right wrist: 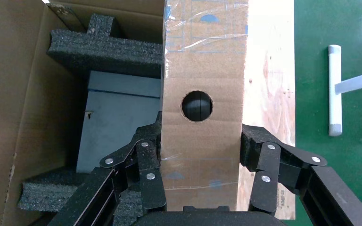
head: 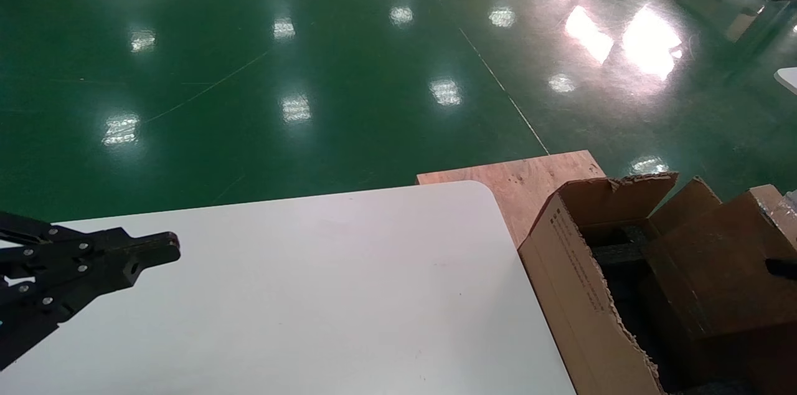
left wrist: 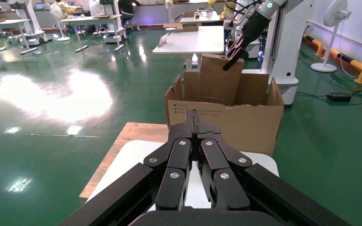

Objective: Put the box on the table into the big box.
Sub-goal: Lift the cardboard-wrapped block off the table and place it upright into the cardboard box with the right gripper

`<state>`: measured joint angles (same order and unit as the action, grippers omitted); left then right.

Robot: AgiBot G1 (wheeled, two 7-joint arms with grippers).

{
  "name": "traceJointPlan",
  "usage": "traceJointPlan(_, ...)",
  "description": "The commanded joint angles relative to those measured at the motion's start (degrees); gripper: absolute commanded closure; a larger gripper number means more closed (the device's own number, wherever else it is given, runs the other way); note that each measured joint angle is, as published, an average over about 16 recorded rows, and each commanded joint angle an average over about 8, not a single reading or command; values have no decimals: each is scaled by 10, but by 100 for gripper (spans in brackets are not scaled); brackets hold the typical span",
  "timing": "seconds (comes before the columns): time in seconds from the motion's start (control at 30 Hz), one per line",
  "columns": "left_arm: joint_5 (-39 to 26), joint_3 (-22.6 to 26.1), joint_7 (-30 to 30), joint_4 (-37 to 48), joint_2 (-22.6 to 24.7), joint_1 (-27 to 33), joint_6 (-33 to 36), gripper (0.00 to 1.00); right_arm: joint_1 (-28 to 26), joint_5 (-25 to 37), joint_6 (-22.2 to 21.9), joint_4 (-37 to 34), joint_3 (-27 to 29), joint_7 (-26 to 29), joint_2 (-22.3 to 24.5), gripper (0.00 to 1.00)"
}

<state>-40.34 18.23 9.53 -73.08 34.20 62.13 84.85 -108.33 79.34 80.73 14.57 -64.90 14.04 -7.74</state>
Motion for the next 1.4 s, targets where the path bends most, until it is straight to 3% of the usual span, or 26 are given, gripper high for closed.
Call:
traceJointPlan(0.03, 0, 0, 0, 0, 0, 0, 0, 100, 0, 5, -2, -9, -2, -2, -11, 100)
traceJointPlan(0.37, 0, 0, 0, 0, 0, 0, 0, 100, -28, 36, 39, -17, -11, 10, -26, 100)
traceJointPlan(0.83, 0, 0, 0, 0, 0, 0, 0, 100, -124, 136, 83, 100, -8, 71, 37, 100)
traceJointPlan(1.07, 0, 1, 0, 0, 0, 0, 0, 100, -116, 131, 80, 127, -16, 99, 43, 100)
traceJointPlan(1.4, 1, 1, 0, 0, 0, 0, 0, 100, -73, 96, 51, 108, -38, 106, 29, 100)
